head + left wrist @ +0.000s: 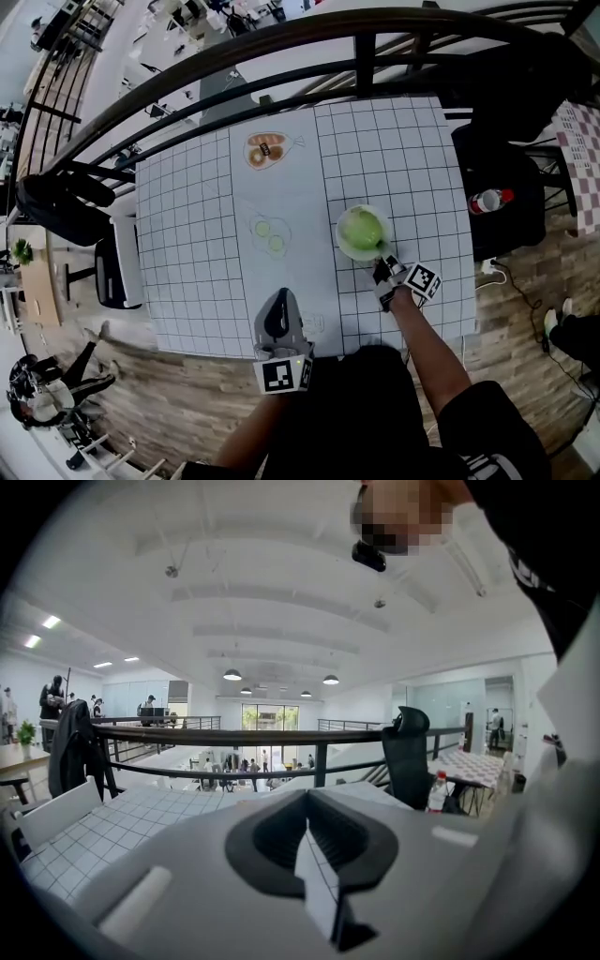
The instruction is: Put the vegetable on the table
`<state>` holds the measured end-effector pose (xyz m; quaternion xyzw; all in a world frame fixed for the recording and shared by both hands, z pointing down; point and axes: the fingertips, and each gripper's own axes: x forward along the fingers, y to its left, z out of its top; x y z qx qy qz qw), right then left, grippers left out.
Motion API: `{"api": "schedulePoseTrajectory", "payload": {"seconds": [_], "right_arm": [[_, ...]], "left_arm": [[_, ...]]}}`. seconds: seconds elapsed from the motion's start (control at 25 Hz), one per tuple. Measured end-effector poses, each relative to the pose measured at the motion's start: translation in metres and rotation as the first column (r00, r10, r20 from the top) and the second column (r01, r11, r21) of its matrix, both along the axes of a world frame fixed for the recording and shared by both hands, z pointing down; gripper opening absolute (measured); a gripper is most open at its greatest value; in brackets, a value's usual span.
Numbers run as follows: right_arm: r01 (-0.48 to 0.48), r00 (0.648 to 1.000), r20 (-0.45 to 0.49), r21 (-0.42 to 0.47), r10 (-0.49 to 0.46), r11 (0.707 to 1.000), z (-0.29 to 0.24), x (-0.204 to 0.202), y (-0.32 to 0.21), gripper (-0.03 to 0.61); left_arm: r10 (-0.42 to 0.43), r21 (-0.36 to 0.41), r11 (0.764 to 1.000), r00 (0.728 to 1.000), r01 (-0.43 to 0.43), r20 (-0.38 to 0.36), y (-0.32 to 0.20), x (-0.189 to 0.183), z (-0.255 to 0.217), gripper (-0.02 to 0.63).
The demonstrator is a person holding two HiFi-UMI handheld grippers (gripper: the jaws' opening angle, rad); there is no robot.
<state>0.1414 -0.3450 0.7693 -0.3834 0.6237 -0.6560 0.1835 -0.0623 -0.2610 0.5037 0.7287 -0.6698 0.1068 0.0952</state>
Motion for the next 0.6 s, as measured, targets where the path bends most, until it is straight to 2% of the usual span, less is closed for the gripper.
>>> {"api": "schedulePoseTrajectory", "payload": {"seconds": [0.6], "right_arm": [[-0.024, 1.0, -0.013, -0.067, 0.023, 0.997, 0.018, -0.008, -0.001, 0.012]], "left_arm": [[-0.012, 0.019, 1.0, 1.0, 0.012, 0.002, 0.006, -0.005, -0.001, 0.008]]}}
